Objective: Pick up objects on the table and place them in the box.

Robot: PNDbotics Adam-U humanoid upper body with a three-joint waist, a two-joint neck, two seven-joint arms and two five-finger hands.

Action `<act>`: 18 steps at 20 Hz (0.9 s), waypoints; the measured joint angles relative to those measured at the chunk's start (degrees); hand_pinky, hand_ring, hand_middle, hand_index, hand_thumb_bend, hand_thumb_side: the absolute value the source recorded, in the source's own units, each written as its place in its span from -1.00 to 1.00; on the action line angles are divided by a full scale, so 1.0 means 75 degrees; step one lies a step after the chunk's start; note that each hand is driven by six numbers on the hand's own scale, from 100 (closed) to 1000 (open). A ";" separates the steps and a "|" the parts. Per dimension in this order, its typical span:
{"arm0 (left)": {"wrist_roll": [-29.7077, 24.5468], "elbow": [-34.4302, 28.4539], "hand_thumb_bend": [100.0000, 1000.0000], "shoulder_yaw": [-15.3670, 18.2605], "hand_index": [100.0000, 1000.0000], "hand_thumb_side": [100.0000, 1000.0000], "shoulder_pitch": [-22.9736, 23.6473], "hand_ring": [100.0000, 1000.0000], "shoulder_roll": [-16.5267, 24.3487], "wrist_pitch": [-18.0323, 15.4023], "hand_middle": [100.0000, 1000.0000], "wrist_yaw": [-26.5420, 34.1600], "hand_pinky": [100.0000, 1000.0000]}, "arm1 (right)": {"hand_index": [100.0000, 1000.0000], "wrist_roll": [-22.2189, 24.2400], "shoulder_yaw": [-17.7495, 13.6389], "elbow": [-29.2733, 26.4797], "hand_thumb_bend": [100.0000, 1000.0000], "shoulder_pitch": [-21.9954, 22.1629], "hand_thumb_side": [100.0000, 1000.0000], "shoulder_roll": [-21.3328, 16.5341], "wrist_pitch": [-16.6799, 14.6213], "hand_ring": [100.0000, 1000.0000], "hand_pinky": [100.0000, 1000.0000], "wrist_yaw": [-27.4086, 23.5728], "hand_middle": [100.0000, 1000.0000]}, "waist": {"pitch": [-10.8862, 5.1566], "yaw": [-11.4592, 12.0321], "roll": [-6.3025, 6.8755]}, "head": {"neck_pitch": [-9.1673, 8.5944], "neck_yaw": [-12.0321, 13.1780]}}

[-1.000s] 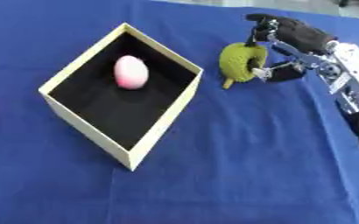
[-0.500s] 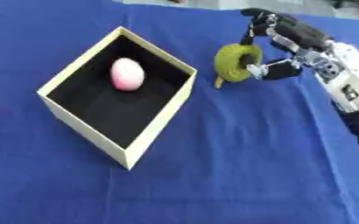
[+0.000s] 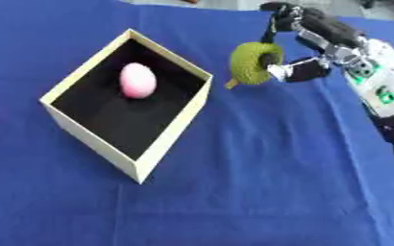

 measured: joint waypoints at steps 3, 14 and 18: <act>0.0007 0.0000 -1.00 0.0000 0.49 0.05 0.0008 0.51 0.0000 0.0007 0.29 0.0004 0.30 | 0.07 -0.0030 0.0002 -0.0113 -1.00 0.0000 -0.77 -0.0028 0.0026 0.91 0.71 -0.0088 -0.16 | -0.0063 -0.0006 0.0005 | 0.0051 0.0000; 0.0031 0.0000 -1.00 0.0000 0.49 0.05 0.0080 0.50 -0.0003 0.0041 0.28 0.0006 0.30 | 0.07 0.0097 0.0228 -0.0938 -1.00 -0.0148 -0.76 -0.0247 0.0028 0.86 0.69 -0.0759 -0.17 | -0.0285 -0.0100 0.0047 | 0.0210 0.0000; 0.0033 0.0000 -1.00 0.0000 0.49 0.05 0.0086 0.50 -0.0011 0.0044 0.28 0.0010 0.30 | 0.07 0.0311 0.0388 -0.1293 -1.00 -0.0324 -0.76 -0.0260 0.0068 0.85 0.68 -0.1014 -0.16 | -0.0342 -0.0091 0.0054 | 0.0261 -0.0026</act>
